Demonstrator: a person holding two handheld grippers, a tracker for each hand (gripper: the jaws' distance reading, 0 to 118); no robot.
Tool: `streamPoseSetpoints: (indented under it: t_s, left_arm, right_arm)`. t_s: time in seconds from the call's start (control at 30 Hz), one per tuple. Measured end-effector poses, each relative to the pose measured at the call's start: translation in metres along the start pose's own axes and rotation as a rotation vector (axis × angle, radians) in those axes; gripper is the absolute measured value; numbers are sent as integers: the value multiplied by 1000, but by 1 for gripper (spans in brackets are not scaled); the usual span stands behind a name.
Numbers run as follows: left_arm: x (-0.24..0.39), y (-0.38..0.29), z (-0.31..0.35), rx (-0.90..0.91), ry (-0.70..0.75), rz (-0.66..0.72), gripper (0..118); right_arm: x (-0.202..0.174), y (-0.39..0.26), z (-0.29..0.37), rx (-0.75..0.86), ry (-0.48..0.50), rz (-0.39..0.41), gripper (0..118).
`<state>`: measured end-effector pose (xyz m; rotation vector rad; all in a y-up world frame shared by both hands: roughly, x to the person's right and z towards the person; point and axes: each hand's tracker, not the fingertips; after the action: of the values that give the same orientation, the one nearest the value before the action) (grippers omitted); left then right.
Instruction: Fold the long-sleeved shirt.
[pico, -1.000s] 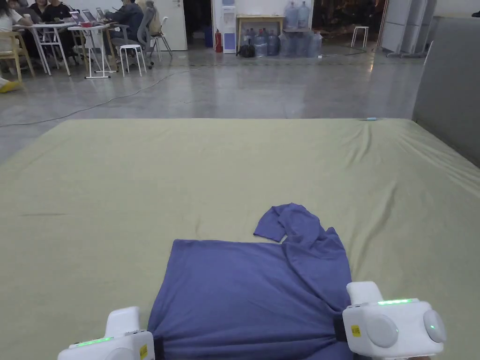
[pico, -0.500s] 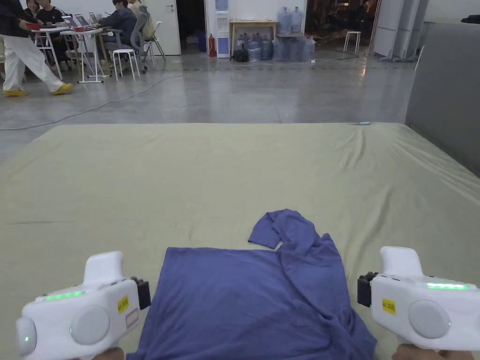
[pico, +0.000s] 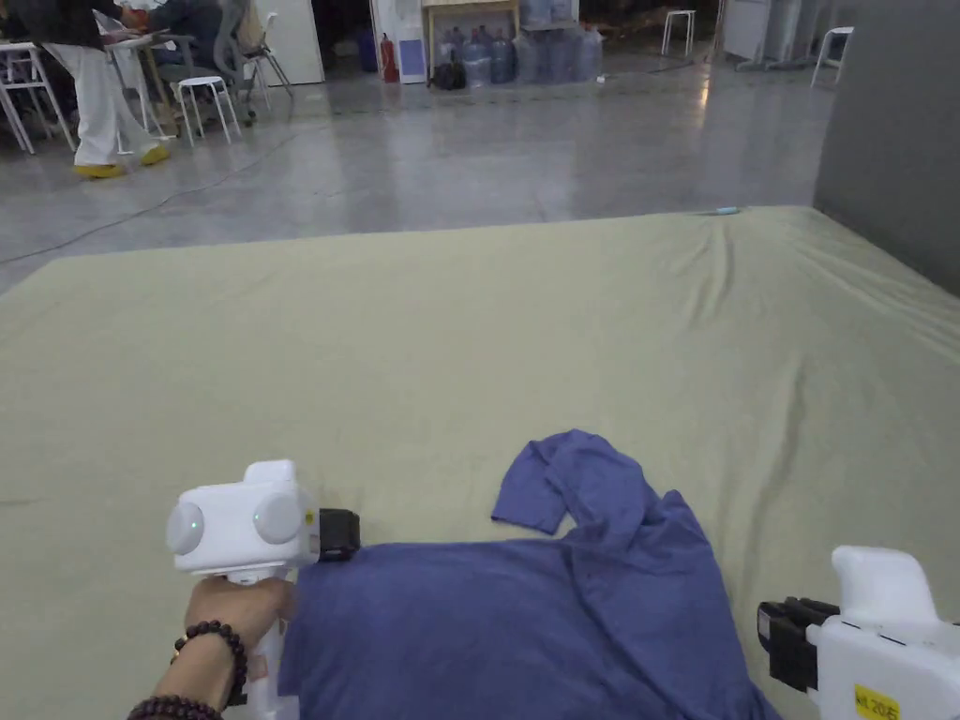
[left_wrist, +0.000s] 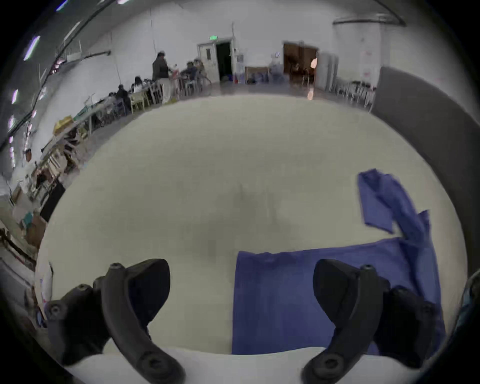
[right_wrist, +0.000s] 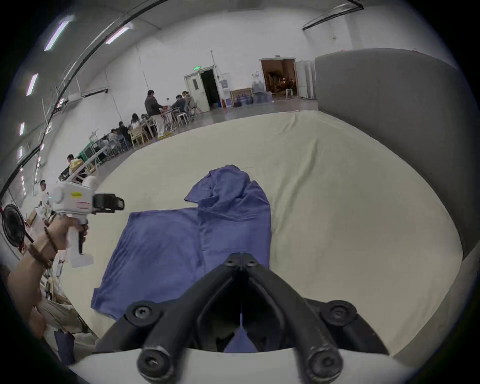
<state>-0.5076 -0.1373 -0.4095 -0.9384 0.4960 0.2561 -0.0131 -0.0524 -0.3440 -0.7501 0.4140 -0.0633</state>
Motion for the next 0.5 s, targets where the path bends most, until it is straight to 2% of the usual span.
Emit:
streamPoseSetpoints:
  t_s: [0.07, 0.13, 0.17, 0.2, 0.27, 0.33, 0.4, 0.5]
  left_arm:
    - [-3, -2, -27, -55, -17, 39, 106]
    - [3, -6, -42, -72, -9, 4, 105]
    - [10, -17, -28, -71, 14, -23, 100]
    - [13, -19, -18, -26, 40, -52, 76]
    - [18, -15, -5, -21, 10, -85, 61]
    - [15, -11, 6, -12, 25, -113, 0]
    - [6, -6, 22, 30, -108, -57, 0]
    - [-6, -1, 41, 80, -100, -50, 0]
  right_arm:
    - [1, 5, -9, -4, -6, -8, 0]
    - [3, 14, -18, -7, -12, -14, 0]
    - [3, 18, -23, -12, -14, -11, 0]
    - [3, 24, -28, -15, -10, -10, 0]
    - [4, 42, -40, -23, -6, -2, 0]
    - [4, 65, -56, -2, -13, 33, 0]
    - [6, 95, -77, 7, -12, 35, 0]
    - [12, 133, -119, -13, -14, 35, 3]
